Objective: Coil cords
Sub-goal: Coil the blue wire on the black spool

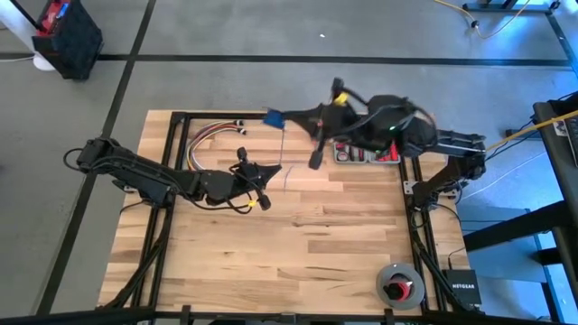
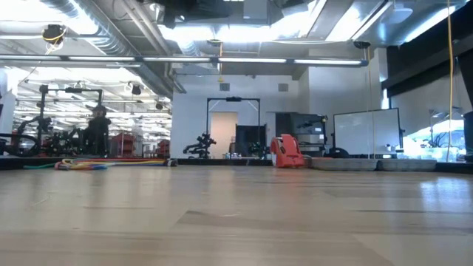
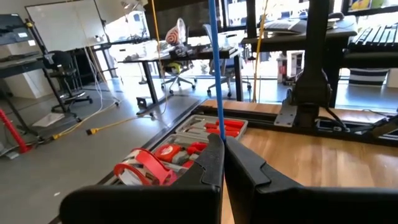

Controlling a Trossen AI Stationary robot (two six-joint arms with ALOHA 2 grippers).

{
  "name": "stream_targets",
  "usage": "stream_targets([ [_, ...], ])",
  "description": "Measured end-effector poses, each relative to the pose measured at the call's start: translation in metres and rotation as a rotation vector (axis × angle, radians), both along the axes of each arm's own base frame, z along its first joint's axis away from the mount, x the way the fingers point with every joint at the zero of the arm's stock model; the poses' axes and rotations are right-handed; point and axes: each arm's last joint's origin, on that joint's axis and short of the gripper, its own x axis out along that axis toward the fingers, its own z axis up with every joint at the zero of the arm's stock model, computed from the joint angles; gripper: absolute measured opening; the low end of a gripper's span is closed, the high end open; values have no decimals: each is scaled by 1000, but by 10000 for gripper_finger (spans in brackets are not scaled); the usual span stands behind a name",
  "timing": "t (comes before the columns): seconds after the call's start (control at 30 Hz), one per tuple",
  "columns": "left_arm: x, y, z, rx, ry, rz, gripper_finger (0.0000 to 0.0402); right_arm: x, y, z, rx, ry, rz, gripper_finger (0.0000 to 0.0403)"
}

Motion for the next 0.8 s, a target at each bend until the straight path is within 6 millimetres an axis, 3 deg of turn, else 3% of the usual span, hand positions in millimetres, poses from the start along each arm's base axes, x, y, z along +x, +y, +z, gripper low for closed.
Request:
stream_targets([
  [0.17,0,0,-1,6,10,-1,0,-8,-1,11,1,-22,0,0],
  [0.33,-11,1,6,74,53,45,0,-9,4,3,-3,76,13,0],
  [0.6,-64,15,36,83,130,125,0,-10,30,-21,-11,289,100,0],
  [0.8,-104,23,57,12,71,135,0,-10,44,-33,-39,387,83,0],
])
